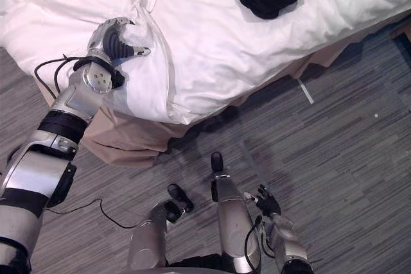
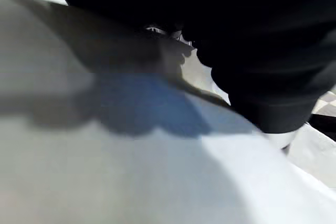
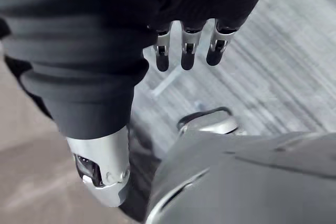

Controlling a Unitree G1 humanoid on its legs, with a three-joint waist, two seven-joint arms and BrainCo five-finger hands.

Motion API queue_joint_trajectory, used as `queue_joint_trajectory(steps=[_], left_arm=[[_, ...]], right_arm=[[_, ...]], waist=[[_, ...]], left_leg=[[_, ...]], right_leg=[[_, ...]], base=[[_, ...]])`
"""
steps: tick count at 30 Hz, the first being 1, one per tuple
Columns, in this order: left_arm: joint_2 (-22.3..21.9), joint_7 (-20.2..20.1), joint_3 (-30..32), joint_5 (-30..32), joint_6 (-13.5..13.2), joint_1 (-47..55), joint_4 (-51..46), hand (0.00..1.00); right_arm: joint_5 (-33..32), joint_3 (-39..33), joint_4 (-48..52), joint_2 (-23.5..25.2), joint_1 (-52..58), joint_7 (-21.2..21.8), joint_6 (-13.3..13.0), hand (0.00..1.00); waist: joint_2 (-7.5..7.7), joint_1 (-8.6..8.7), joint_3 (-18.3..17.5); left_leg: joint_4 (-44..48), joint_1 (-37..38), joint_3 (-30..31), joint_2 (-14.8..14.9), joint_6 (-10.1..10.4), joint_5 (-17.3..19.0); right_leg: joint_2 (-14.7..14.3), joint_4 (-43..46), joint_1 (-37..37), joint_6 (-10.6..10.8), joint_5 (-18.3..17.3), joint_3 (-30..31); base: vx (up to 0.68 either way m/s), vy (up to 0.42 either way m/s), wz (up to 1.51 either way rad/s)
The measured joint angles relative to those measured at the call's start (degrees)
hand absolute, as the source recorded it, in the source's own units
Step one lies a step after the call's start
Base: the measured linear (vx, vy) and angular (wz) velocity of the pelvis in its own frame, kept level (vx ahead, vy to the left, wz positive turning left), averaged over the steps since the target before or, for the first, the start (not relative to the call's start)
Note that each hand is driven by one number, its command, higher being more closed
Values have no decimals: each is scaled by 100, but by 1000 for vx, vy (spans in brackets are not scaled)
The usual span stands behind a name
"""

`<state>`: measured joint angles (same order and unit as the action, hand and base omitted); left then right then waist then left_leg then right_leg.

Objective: Tidy the bed and pick cloth on bed and put in laundry

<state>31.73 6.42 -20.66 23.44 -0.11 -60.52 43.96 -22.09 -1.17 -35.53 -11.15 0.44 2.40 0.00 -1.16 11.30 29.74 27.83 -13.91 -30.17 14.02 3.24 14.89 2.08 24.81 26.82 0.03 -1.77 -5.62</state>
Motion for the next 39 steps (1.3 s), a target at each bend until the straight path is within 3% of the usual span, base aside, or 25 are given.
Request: queue_joint_trajectory(steps=[4,6,10,11,13,16,22,23,27,31,33,36,37,39], left_arm=[[27,-123,74,-31,-30,433,-128,100],[33,-143,315,-74,-121,1058,-317,100],[24,-139,1054,-509,-308,2689,-576,100],[15,-139,1170,-569,-308,2935,-614,0],[-202,-79,1728,-823,-313,4019,-759,0],[-813,195,2189,-989,-299,5361,-789,0],[-1579,651,2845,-1505,-159,6702,-409,0],[-1666,742,3005,-1609,-146,6919,-268,0],[-1839,795,3054,-1796,-189,7367,80,0],[-2071,678,3157,-1883,-340,7353,304,0],[-2210,597,3146,-1884,-429,7235,388,0],[-2210,599,3126,-1890,-503,6817,385,0],[-2209,606,2999,-1943,-552,6389,375,0],[-2235,617,2835,-2035,-569,5895,338,0]], right_arm=[[49,-15,120,-82,41,-6,-133,0],[129,-106,140,-63,248,-129,-163,0],[340,-740,4,-52,608,-425,-219,0],[389,-868,7,-62,636,-492,-253,0],[577,-1368,113,-165,677,-727,-369,0],[960,-1760,550,-455,608,-990,-432,0],[2216,-1710,1467,-889,-92,-1078,-475,0],[2329,-1444,1631,-1072,-341,-980,-471,100],[2313,-273,1990,-1463,-1442,-247,-442,100],[2126,693,1866,-1465,-2635,323,-312,100],[1866,1223,1648,-1248,-3472,557,-98,100],[1559,1567,1203,-938,-4464,536,101,100],[1411,1591,992,-820,-5027,522,159,100],[1343,1730,876,-762,-5538,472,180,100]], waist=[[-10,-69,-6],[-36,-77,-25],[-161,-102,-562],[-173,-108,-616],[-285,-171,-1016],[-389,-461,-1560],[-254,-773,-1948],[-222,-905,-1963],[-31,-1103,-2034],[85,-1382,-2044],[136,-1542,-1967],[209,-1669,-1553],[141,-1833,-1112],[12,-1873,-632]], left_leg=[[-114,398,-266,-27,-22,42],[-457,819,-309,-145,15,-107],[-1191,1247,-10,-376,97,-466],[-1295,1341,67,-403,110,-531],[-1648,1567,337,-444,163,-636],[-1963,1826,624,-515,168,-765],[-2281,1971,940,-695,146,-897],[-2380,2010,988,-720,144,-927],[-2581,1994,1290,-796,141,-1040],[-2611,1897,1521,-806,142,-1087],[-2549,1651,1684,-809,100,-1158],[-2324,1196,1877,-810,123,-1233],[-2106,823,1934,-807,106,-1282],[-1942,389,2063,-815,57,-1415]], right_leg=[[102,105,-221,47,-115,45],[163,-33,-605,58,-114,-13],[194,-659,-1211,140,3,-296],[193,-783,-1360,145,29,-359],[108,-1317,-1792,165,181,-540],[14,-2167,-2406,207,507,-676],[-17,-3026,-2939,238,910,-876],[-18,-3058,-2948,219,939,-891],[12,-3082,-2953,233,954,-1055],[36,-3083,-2929,239,961,-1199],[60,-3079,-2820,181,991,-1330],[89,-3027,-2500,93,1091,-1503],[123,-2812,-2154,80,1102,-1549],[213,-2525,-1737,27,1124,-1660]], base=[[-18,22,-4],[46,7,13],[94,-15,33],[97,-20,40],[117,-7,36],[86,19,24],[-27,22,23],[-96,4,7],[-102,1,18],[-81,0,20],[-86,17,33],[-97,3,35],[-144,9,28],[-185,28,34]])
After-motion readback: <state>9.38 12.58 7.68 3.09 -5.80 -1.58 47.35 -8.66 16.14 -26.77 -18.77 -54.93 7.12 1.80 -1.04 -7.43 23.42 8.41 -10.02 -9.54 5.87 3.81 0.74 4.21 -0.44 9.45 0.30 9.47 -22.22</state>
